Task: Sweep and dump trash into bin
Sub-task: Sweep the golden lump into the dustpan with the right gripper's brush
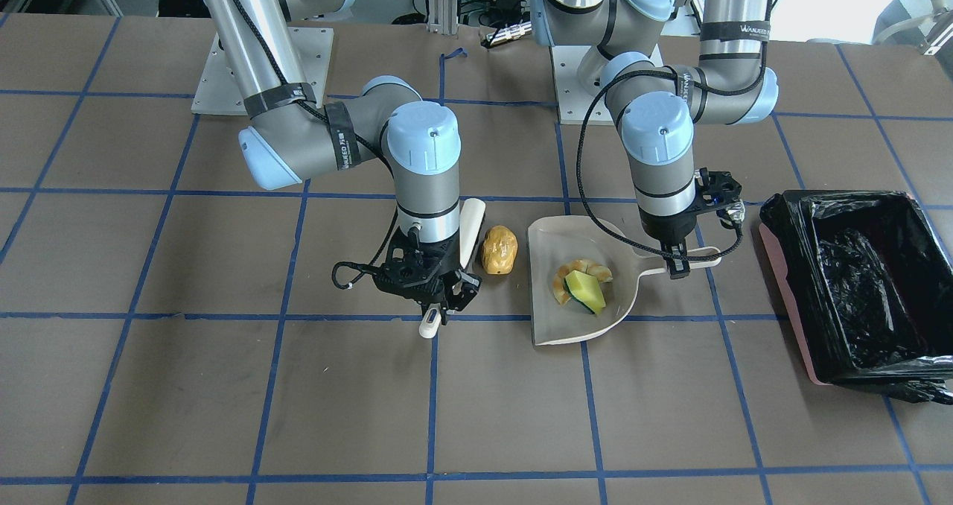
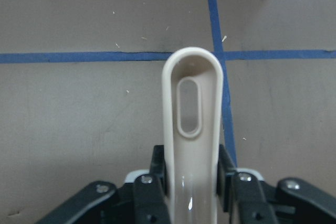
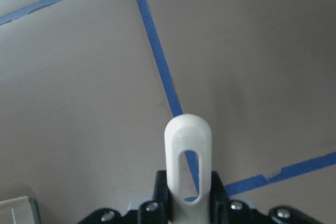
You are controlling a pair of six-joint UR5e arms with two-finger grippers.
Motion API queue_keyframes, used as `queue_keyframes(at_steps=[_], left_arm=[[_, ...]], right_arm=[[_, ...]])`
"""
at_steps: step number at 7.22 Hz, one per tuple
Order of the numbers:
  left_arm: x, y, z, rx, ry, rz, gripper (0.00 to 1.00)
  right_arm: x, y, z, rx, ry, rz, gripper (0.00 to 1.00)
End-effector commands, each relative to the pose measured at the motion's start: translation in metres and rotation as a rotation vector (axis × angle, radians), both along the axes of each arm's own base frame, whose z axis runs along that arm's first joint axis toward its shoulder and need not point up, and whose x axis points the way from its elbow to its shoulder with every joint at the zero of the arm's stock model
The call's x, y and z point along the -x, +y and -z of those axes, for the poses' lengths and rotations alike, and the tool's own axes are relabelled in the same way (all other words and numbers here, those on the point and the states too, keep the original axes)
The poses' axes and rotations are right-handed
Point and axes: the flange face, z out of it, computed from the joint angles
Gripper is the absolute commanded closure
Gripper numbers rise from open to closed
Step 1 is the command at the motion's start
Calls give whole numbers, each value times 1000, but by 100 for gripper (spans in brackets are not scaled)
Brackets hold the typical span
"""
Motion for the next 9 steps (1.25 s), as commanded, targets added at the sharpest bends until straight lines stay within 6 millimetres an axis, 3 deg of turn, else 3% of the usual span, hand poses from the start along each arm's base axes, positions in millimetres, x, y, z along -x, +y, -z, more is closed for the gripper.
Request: queue_keyframes(at_steps=[1,2,5,6,9], left_arm=[[0,0,3,-6,0,-3,100],[0,0,3,-7,-1,-1,100],[0,-2,2,-4,2,1,100],[0,-2,2,-4,2,1,100],[0,-3,1,0,5,0,100]], right_arm=[[-21,-13,11,1,-11,12,100],[-41,-7,18,-6,-12,-1,100],[-75,-36,3,5,-59,82,100],[-89,-35,-2,4,-65,81,100],[-113,-20,11,-18,-90,145,100]])
